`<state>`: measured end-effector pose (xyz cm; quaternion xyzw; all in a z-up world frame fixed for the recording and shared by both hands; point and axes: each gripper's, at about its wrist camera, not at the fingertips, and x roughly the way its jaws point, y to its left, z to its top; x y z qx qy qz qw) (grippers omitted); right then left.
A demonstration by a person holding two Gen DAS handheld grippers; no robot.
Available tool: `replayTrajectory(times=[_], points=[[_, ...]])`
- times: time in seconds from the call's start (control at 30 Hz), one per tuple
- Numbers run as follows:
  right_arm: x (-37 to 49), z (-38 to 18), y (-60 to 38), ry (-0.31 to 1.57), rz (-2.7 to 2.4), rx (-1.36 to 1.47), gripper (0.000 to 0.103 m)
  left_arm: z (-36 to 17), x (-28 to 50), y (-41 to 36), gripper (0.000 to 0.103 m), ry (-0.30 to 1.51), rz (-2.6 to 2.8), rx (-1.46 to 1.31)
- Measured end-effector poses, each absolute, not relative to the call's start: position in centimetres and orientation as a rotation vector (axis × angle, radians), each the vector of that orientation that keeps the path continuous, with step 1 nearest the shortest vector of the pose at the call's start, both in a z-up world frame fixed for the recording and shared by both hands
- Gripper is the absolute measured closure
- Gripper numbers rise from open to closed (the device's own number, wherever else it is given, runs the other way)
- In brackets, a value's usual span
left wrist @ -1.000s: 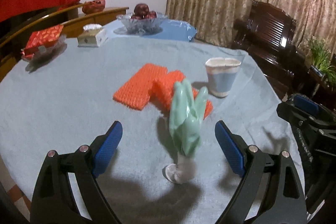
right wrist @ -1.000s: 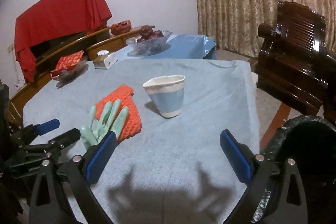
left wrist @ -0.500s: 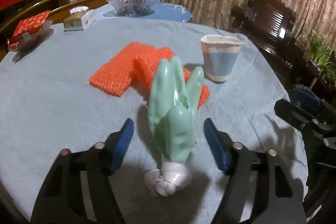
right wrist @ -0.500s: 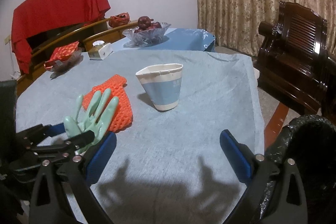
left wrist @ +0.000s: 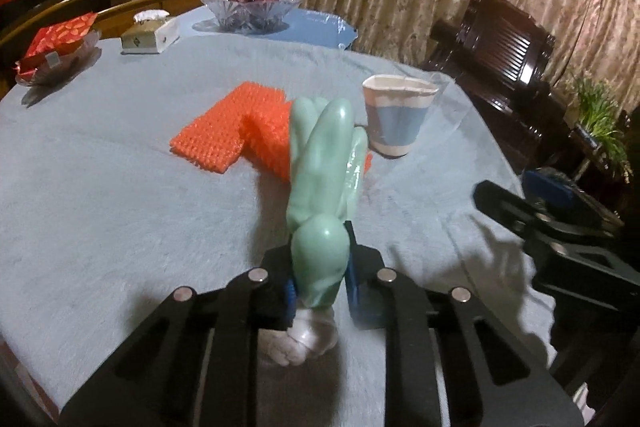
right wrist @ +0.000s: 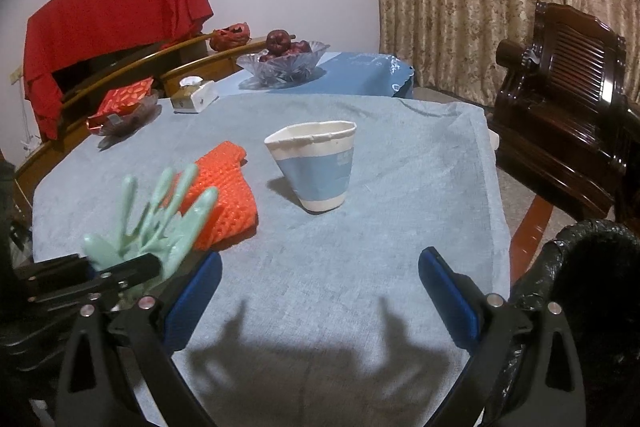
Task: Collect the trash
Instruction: 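Hold the green glove in the left tool while the right tool grasps an orange foam mesh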
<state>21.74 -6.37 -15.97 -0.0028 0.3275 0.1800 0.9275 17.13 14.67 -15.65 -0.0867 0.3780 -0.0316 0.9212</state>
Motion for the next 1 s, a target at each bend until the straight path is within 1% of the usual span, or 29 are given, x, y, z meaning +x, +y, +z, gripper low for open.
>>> replayTrajectory(times=[0.17, 0.37, 0.5, 0.7, 1.0], points=[[21.8, -15.9, -5.3, 0.671, 0.391, 0.000, 0.006, -14.2, 15.9, 15.8, 0.086, 0.734, -0.044, -0.193], [22.4, -15.9, -2.6, 0.669, 0.431, -0.003, 0.006, -13.6, 16.3, 18.1, 0.086, 0.707, 0.030, -0.182], [22.9, -16.0, -0.9, 0.667, 0.451, -0.005, 0.006, -13.8, 17.0, 19.7, 0.086, 0.696, 0.086, -0.145], [23.9, -17.0, 1.9, 0.687, 0.478, -0.023, 0.006, -14.6, 17.5, 22.5, 0.086, 0.707, 0.134, -0.170], [26.2, -18.5, 5.0, 0.738, 0.481, -0.059, 0.007, -15.0, 17.3, 24.2, 0.086, 0.708, 0.150, -0.183]])
